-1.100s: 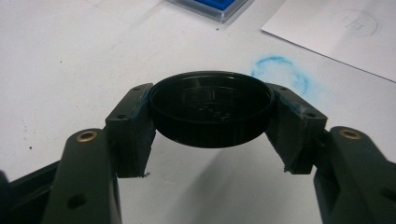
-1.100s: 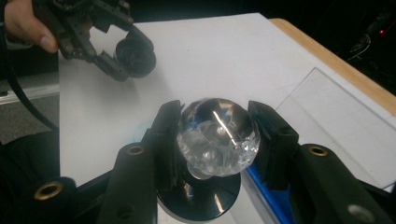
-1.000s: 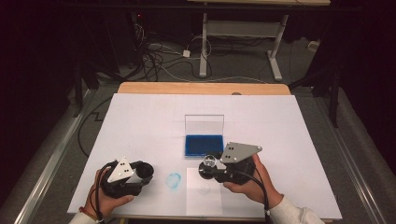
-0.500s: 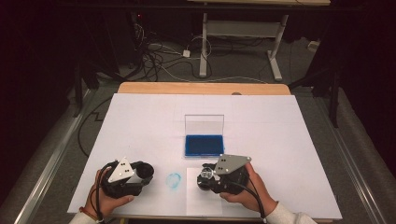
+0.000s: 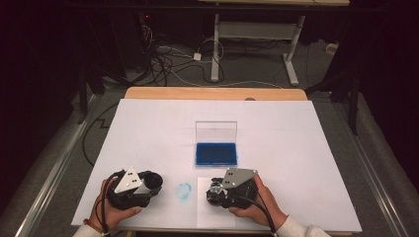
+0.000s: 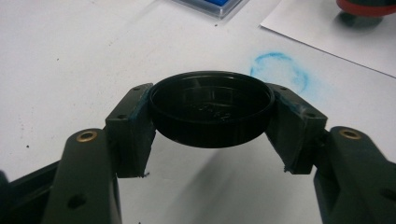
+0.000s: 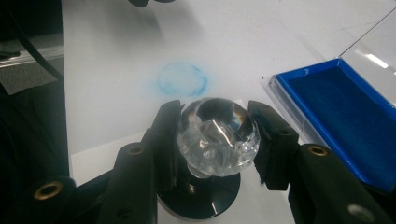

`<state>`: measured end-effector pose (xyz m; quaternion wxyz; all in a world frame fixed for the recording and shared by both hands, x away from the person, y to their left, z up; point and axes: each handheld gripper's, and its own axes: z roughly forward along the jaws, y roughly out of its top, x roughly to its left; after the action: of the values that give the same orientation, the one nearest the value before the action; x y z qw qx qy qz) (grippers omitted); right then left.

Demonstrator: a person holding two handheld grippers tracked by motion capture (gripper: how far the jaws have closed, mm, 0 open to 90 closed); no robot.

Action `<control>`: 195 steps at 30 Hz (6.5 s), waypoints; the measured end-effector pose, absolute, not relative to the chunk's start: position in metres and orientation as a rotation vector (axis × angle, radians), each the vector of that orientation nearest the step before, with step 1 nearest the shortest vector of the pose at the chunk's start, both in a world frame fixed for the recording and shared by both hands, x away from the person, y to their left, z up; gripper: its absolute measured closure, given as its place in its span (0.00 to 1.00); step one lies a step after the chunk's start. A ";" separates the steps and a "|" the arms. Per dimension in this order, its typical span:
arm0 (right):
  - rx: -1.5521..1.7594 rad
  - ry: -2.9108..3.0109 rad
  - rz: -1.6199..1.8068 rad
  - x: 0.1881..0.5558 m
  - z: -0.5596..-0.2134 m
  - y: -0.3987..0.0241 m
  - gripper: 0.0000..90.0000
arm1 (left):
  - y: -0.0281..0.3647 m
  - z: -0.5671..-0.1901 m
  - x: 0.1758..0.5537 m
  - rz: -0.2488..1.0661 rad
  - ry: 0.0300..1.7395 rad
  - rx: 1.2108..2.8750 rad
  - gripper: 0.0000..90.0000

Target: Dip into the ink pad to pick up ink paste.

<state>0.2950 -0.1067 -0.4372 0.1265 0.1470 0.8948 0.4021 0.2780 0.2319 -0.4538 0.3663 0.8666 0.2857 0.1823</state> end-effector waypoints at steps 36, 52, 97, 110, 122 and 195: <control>0.407 2.650 1.103 0.293 -0.449 -0.106 0.64 | 0.231 -0.454 0.277 0.461 0.728 2.236 0.41; 0.399 2.656 1.073 0.292 -0.448 -0.104 0.63 | 0.230 -0.455 0.278 0.453 0.726 2.241 0.41; 0.394 2.654 1.059 0.290 -0.450 -0.100 0.63 | 0.228 -0.456 0.279 0.445 0.726 2.252 0.41; 0.464 2.638 1.170 0.296 -0.433 -0.111 0.63 | 0.229 -0.455 0.279 0.451 0.726 2.242 0.41; 0.493 2.491 1.269 0.294 -0.402 -0.130 0.63 | 0.228 -0.455 0.279 0.450 0.726 2.244 0.41; 0.387 2.638 1.032 0.285 -0.451 -0.101 0.63 | 0.227 -0.456 0.279 0.435 0.717 2.258 0.41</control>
<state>0.2850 -0.1006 -0.4514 0.1407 0.1338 0.9135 0.3574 0.2791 0.2268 -0.4562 0.3582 0.8752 0.2779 0.1687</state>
